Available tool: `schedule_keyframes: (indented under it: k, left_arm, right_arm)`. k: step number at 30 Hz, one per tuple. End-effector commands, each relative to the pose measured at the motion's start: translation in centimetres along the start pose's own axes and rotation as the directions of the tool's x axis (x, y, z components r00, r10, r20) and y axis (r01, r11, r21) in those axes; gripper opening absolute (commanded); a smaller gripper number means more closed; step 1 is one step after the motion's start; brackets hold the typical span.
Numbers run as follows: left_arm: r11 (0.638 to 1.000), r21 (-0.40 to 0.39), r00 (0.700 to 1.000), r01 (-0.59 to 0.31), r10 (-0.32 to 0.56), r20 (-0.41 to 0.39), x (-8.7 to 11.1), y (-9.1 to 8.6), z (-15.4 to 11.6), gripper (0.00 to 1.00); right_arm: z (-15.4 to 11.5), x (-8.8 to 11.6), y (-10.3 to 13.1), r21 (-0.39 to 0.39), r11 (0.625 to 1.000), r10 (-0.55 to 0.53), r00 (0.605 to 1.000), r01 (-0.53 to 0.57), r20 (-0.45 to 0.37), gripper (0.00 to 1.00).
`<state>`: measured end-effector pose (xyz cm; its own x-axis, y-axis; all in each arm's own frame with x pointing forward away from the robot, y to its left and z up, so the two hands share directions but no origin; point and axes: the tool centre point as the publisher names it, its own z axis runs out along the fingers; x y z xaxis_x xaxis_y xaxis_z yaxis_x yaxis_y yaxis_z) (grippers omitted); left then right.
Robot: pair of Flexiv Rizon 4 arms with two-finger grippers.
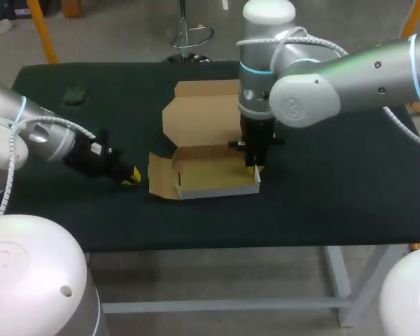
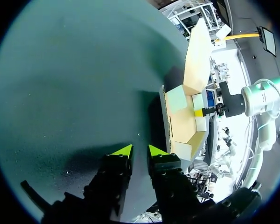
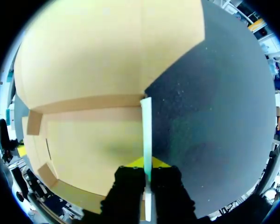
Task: Assemble the packaging by folding the flat box into shape, placing the metal phone stand inside, and closing the box properly
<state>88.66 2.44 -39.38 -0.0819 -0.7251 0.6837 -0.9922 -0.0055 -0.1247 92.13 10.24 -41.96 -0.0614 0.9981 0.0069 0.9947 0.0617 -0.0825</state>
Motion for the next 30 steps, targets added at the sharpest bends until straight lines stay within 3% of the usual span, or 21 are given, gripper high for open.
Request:
schedule_keyframes:
  k: [1,6,9,13,19,30]
  left_arm:
    - [1.000,-0.014,1.000,-0.008,0.007,-0.017,0.05,-0.59,0.99,0.20]
    - [0.999,-0.034,0.999,-0.019,0.018,-0.038,0.73,-0.70,1.73,0.20]
    - [0.998,-0.059,1.000,-0.022,0.023,0.009,0.78,-0.72,1.90,0.22]
    - [0.998,-0.059,1.000,-0.022,0.023,0.009,0.78,-0.72,1.90,0.22]
    - [0.998,-0.059,1.000,-0.022,0.023,0.009,0.78,-0.72,1.90,0.29]
    - [0.998,-0.059,1.000,-0.022,0.023,0.009,0.78,-0.72,1.90,0.16]
  right_arm:
    - [-0.01,0.05,0.06,0.004,1.000,-0.001,1.000,0.000,0.002,0.00]
    - [-0.01,0.05,0.06,0.004,1.000,-0.001,1.000,0.000,0.002,0.00]
    - [-0.01,0.05,0.06,0.004,1.000,-0.001,1.000,0.000,0.002,0.00]
    - [-0.01,0.05,0.06,0.004,1.000,-0.001,1.000,0.000,0.002,0.00]
    - [-0.01,0.05,0.06,0.004,1.000,-0.001,1.000,0.000,0.002,0.00]
    - [-0.01,0.05,0.06,0.004,1.000,-0.001,1.000,0.000,0.002,0.00]
